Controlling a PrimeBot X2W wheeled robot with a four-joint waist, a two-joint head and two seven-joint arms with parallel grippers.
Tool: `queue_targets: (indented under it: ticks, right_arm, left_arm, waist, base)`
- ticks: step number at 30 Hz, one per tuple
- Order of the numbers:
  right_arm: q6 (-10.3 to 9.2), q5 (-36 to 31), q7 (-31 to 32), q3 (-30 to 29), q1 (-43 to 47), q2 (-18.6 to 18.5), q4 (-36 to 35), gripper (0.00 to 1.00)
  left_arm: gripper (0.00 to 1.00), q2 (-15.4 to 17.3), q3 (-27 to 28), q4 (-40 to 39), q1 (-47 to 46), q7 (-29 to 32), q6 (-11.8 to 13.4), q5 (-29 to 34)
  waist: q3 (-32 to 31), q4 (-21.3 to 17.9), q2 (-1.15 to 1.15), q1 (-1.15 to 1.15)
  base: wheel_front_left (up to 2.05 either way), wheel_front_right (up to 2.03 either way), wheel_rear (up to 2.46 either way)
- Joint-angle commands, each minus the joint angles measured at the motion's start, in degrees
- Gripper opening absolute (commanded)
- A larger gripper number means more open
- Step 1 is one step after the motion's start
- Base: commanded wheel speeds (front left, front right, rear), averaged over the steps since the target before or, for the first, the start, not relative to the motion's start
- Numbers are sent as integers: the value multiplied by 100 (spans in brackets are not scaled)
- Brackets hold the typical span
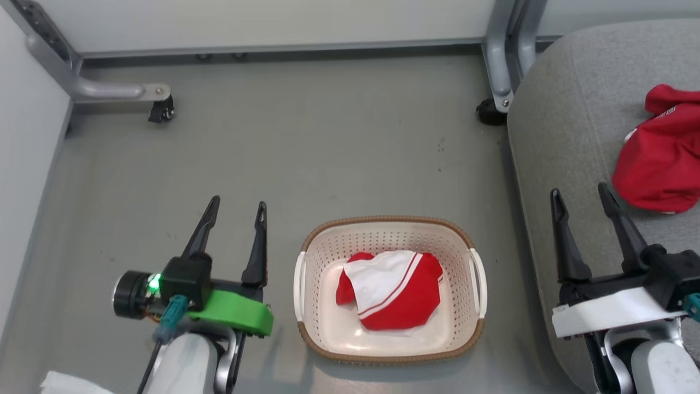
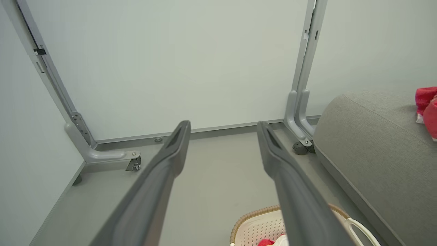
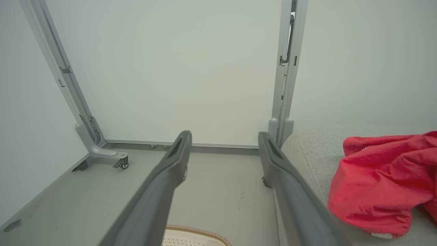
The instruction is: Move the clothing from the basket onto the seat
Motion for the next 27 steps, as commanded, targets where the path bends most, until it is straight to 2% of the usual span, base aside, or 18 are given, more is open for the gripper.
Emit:
queue_targets:
  ticks: [1,14,27]
  right_arm:
    - [-2,16,0,1,-180,-58,-89,100]
    - [-2,160,-188,180,-1184,-308,-429,100]
    - [-2,284,-534,379,-1842,-300,-350,100]
  left_arm:
    - [100,-2,-136,110,-305,-17,48,51]
    - [100,2,-1958,1461,-2099,-9,415,-490]
    - [100,5,-3653,3238,-3515,-8,423,-1062]
  waist:
    - [725,39,0,0]
    - [2495,-300,0,0]
    - [3662,-861,0,0]
  base:
    - [0,0,0]
    - [0,0,0]
    - [0,0,0]
